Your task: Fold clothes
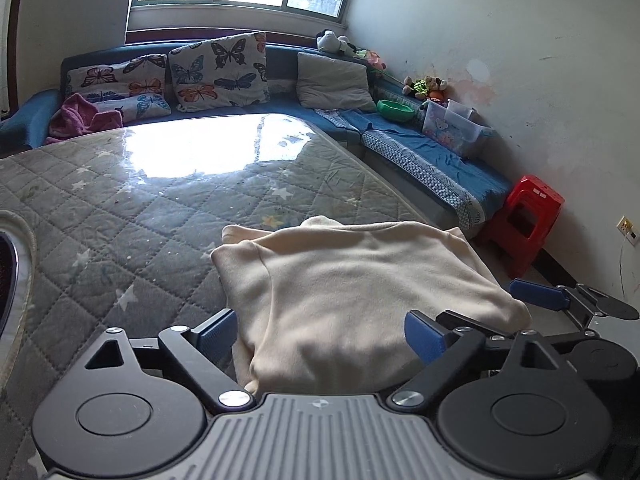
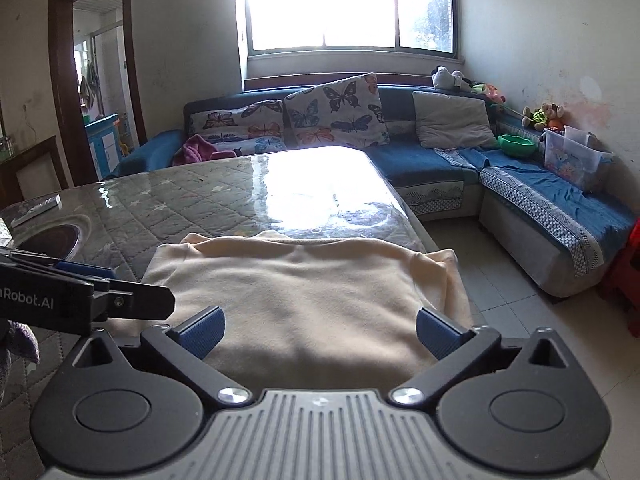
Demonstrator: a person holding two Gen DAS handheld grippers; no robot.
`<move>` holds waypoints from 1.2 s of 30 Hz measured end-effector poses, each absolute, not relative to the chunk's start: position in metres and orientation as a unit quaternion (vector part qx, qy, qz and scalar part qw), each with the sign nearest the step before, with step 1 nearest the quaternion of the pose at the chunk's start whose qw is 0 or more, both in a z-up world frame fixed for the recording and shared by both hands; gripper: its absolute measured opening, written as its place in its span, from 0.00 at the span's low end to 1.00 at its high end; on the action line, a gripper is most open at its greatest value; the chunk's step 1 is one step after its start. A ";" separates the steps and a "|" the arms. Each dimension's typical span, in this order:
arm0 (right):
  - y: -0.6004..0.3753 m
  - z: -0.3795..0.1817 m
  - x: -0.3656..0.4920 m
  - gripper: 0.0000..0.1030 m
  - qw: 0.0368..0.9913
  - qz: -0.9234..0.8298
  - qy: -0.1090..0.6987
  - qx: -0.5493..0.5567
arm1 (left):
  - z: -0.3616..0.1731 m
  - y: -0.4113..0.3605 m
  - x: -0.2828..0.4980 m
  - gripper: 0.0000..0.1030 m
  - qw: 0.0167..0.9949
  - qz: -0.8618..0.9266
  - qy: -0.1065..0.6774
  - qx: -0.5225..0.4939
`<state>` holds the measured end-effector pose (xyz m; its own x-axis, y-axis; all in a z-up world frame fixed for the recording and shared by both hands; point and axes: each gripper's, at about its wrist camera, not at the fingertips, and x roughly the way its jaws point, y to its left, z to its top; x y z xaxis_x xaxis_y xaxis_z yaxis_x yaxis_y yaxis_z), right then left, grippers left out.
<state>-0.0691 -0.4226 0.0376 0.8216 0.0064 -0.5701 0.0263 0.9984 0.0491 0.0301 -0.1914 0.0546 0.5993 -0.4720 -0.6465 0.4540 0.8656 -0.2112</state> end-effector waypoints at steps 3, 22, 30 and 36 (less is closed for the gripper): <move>-0.420 0.037 -0.075 1.00 0.954 -0.014 0.299 0.027 | 0.056 -0.186 0.023 0.94 0.897 -0.257 0.360 -0.013; -0.412 0.035 -0.107 1.00 0.957 -0.045 0.284 0.035 | 0.056 -0.162 -0.008 1.00 0.903 -0.246 0.352 -0.015; -0.408 0.035 -0.115 1.00 0.957 -0.051 0.286 0.026 | 0.055 -0.160 -0.019 1.00 0.907 -0.245 0.344 0.003; -0.408 0.033 -0.118 1.00 0.954 -0.051 0.293 0.031 | 0.051 -0.157 -0.022 1.00 0.907 -0.240 0.345 0.012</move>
<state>-0.1181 -0.4082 0.0325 0.8235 -0.0801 -0.5617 0.1158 0.9929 0.0282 -0.0215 -0.1573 0.0512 0.6463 -0.4270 -0.6325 0.4442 0.8844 -0.1432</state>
